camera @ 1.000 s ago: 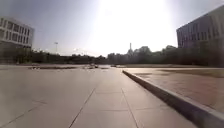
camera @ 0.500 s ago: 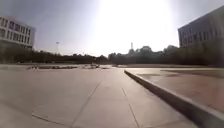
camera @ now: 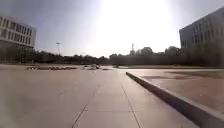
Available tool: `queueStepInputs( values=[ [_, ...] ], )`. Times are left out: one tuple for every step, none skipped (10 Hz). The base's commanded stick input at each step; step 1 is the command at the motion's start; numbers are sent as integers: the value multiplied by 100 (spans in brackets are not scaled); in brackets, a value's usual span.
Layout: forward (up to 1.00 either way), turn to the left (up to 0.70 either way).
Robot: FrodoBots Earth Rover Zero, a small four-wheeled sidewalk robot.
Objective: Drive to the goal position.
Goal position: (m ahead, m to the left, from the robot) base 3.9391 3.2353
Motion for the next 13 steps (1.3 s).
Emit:
queueStepInputs(
  values=[
    [70,0],
    [70,0],
    [70,0],
    [70,0],
    [70,0],
    [70,0],
    [70,0],
    [70,0],
    [70,0],
    [70,0],
    [70,0],
    [70,0],
    [70,0]
  ],
)
